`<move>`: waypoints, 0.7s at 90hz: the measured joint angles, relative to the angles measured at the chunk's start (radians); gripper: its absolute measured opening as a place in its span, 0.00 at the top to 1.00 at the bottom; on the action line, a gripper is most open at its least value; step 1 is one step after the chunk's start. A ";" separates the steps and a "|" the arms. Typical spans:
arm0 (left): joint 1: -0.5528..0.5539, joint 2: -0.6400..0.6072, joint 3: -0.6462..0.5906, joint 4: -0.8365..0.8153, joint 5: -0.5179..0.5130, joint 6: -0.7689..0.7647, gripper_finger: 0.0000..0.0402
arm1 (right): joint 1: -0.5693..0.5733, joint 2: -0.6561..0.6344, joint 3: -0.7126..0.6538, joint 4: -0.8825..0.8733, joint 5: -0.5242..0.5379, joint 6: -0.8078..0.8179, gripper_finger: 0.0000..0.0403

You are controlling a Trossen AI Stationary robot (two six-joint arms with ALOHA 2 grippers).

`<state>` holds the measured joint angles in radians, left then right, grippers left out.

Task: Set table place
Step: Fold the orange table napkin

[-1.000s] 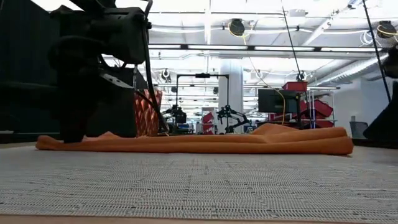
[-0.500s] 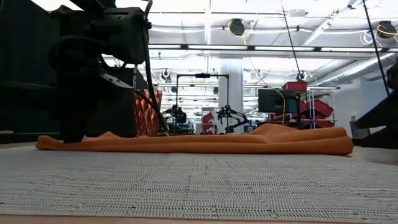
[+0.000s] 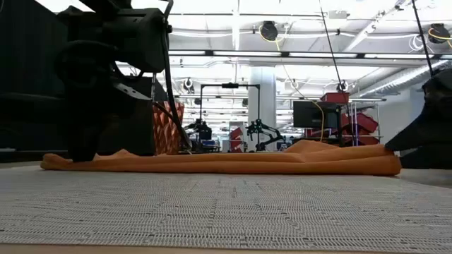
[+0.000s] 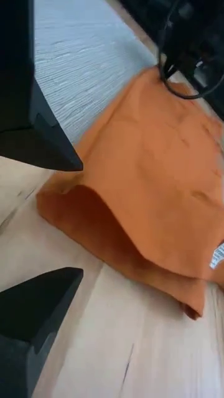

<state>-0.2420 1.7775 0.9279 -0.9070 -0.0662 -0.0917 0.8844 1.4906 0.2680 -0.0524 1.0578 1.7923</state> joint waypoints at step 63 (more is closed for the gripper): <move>0.000 0.000 0.000 0.000 -0.001 -0.007 1.00 | -0.256 0.000 0.000 0.431 -0.202 -0.631 0.68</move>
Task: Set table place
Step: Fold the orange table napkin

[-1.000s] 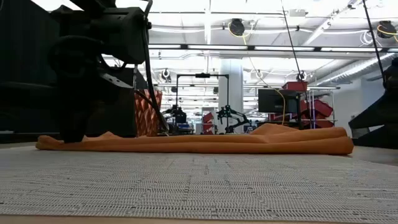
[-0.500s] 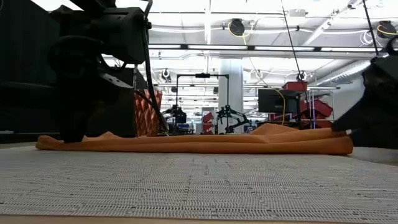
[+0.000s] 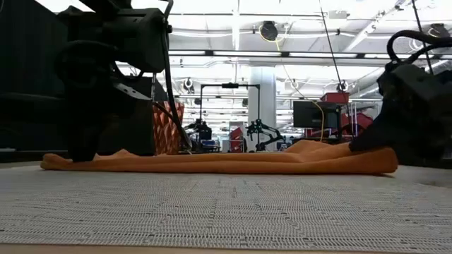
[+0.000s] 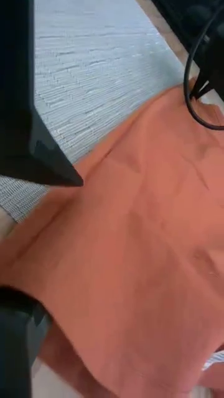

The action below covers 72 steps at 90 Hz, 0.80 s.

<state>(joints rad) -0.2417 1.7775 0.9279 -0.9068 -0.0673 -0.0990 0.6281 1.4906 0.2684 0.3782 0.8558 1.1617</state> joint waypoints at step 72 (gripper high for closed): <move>0.000 0.000 0.000 -0.001 0.009 0.018 1.00 | 0.002 -0.110 0.297 -0.505 -0.001 -0.155 1.00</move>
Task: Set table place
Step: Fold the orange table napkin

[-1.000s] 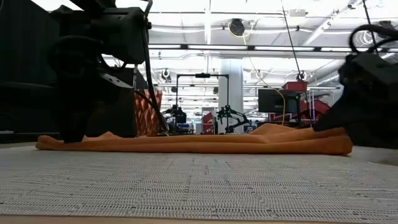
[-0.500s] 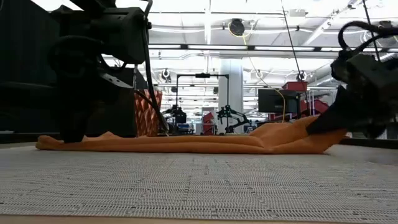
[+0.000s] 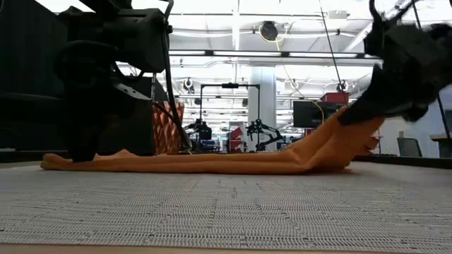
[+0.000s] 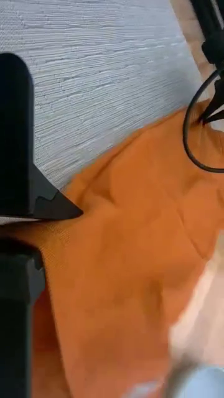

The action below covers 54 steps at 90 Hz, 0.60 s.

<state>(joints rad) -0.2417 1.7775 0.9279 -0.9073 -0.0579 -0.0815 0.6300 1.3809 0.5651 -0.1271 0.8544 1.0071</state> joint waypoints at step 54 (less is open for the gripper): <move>0.035 0.007 0.085 0.146 0.029 0.046 1.00 | -0.103 -0.112 0.145 -0.170 -0.196 -0.157 1.00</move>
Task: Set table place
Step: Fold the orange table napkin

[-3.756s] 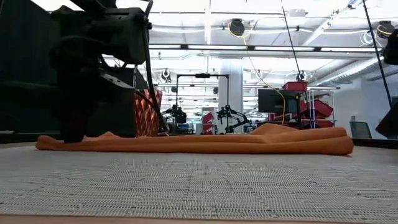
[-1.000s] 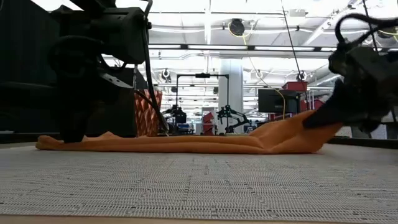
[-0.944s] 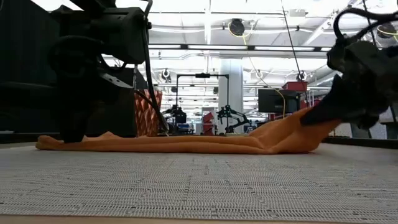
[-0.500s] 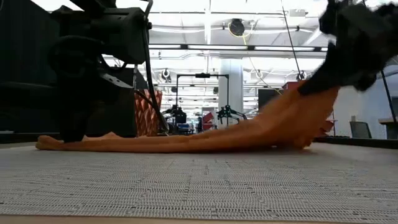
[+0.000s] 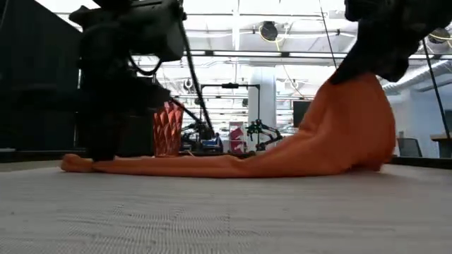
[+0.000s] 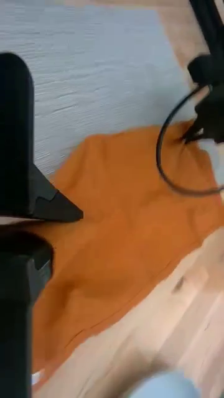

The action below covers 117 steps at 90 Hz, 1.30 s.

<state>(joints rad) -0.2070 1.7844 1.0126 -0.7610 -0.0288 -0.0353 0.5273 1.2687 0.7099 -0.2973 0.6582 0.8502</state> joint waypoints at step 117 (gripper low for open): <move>-0.027 0.055 0.145 -0.003 -0.006 0.033 0.90 | 0.002 0.001 0.082 -0.045 -0.036 -0.120 1.00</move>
<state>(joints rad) -0.2336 1.8397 1.1576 -0.7643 -0.0345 -0.0025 0.5297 1.2701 0.7921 -0.3428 0.6224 0.7297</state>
